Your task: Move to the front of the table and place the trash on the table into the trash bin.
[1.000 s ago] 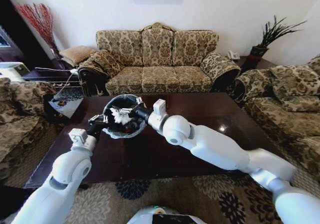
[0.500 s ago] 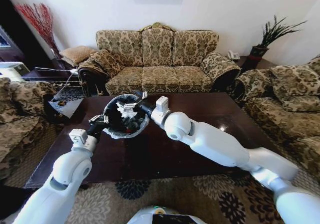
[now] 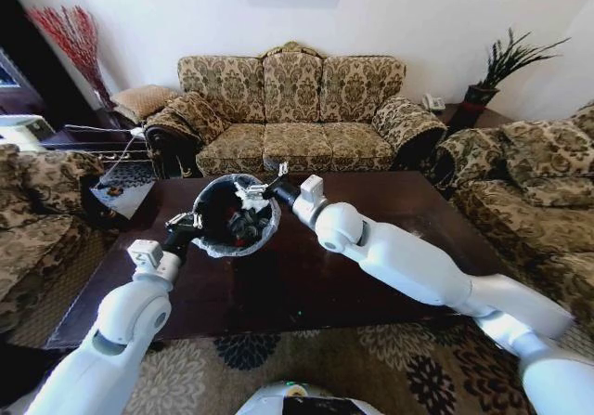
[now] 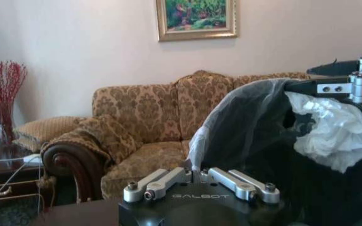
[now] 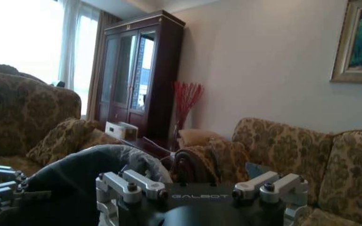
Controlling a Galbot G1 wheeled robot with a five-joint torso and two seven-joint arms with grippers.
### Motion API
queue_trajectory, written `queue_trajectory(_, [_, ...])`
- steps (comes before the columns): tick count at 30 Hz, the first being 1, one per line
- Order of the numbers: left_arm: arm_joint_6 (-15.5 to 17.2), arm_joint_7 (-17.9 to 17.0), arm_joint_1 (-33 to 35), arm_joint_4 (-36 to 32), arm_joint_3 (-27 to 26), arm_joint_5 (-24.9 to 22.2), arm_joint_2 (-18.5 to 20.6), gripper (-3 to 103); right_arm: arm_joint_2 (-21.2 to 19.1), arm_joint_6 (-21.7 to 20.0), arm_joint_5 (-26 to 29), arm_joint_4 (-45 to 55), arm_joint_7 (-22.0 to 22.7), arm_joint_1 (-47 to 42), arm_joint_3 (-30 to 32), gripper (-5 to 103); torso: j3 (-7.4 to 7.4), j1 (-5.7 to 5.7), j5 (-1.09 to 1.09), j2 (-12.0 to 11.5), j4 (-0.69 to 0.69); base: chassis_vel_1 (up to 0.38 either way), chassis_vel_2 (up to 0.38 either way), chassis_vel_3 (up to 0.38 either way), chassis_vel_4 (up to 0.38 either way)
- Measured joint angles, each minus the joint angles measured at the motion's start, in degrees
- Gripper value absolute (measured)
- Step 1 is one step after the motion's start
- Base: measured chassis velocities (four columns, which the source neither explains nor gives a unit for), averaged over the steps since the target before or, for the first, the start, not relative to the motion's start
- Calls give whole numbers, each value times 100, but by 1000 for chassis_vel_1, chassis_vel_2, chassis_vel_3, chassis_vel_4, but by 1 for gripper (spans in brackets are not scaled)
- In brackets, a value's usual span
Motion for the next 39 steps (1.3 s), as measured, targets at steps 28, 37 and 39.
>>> queue_trajectory(28, [80, 9, 71, -60, -7, 4, -72, 1, -454, 143, 204, 466, 111, 89, 168, 100, 0, 0, 0, 1, 1, 0, 0, 0, 0])
queue_trajectory(37, [84, -2, 59, -52, -69, -5, -100, 1, -1219, 104, 272, 584, 850, -471, 708, 100, 0, 0, 1, 1, 1, 0, 0, 0, 0])
queue_trajectory(39, [84, -3, 37, -45, -80, -6, -131, 1, -1659, 68, 112, 562, 924, -1106, 1264, 100, 0, 0, 3, 1, -2, 0, 0, 0, 0])
